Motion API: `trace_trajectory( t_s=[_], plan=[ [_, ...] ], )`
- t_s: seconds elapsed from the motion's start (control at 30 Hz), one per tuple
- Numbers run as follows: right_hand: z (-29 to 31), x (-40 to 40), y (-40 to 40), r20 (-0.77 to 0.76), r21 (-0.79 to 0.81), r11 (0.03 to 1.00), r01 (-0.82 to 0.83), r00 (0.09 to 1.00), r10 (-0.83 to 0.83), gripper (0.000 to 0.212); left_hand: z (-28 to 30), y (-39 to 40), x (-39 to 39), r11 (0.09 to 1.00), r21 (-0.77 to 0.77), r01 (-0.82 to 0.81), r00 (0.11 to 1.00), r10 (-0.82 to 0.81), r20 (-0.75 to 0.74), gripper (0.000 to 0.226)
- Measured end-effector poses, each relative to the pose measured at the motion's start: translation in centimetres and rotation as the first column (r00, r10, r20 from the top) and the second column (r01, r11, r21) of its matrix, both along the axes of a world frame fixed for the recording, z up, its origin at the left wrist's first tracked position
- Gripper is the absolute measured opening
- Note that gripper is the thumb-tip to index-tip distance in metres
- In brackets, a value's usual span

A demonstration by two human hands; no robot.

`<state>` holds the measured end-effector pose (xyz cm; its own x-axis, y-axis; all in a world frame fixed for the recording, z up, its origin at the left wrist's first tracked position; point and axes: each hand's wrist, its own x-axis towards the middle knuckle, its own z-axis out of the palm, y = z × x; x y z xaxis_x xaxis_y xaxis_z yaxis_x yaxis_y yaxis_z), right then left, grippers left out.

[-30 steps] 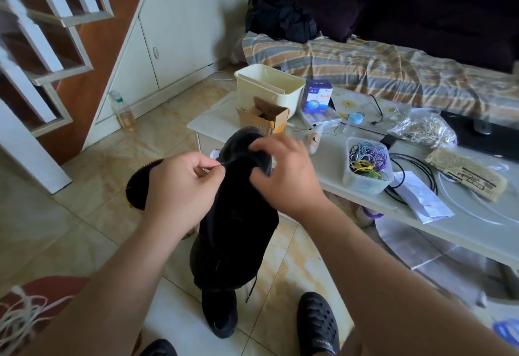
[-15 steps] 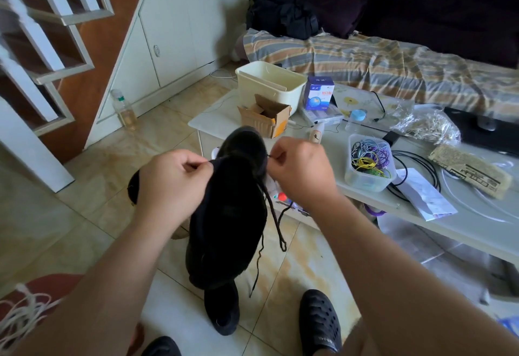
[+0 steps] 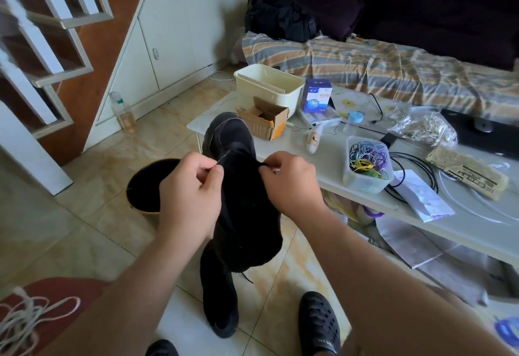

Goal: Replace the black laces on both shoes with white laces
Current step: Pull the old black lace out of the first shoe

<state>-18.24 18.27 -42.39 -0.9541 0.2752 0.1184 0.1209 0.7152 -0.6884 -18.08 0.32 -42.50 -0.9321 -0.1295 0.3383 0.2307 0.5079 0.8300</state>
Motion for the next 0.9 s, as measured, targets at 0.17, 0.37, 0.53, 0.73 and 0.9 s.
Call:
trace_trajectory(
  t_s=[0.17,0.37,0.53,0.73,0.9],
  plan=[
    [-0.3,-0.4,1.0,0.029,-0.053,0.996,0.073,0.997,-0.072,0.037,0.1,0.3,0.3,0.990,0.139,0.008,1.000,-0.007,-0.005,0.010],
    [-0.6,0.0,0.3,-0.296,0.096,0.995,0.038,0.955,-0.008,0.033,0.6,0.0,-0.9,0.961,-0.257,0.105,0.994,-0.091,0.064,0.033],
    [-0.4,1.0,0.3,-0.377,0.115,0.993,-0.011,0.925,0.054,0.026,1.6,0.4,-2.4,0.863,-0.505,0.032,0.957,-0.173,-0.235,0.032],
    [-0.4,1.2,0.3,-0.408,0.100,0.995,-0.025,0.911,0.064,0.020,1.7,0.6,-3.0,0.859,-0.509,0.053,0.928,-0.230,-0.292,0.019],
    [-0.7,0.7,-0.1,-0.249,0.260,0.953,-0.158,0.942,0.224,0.014,1.4,-0.5,-3.2,0.920,-0.383,-0.078,0.939,-0.062,-0.339,0.027]
  ],
)
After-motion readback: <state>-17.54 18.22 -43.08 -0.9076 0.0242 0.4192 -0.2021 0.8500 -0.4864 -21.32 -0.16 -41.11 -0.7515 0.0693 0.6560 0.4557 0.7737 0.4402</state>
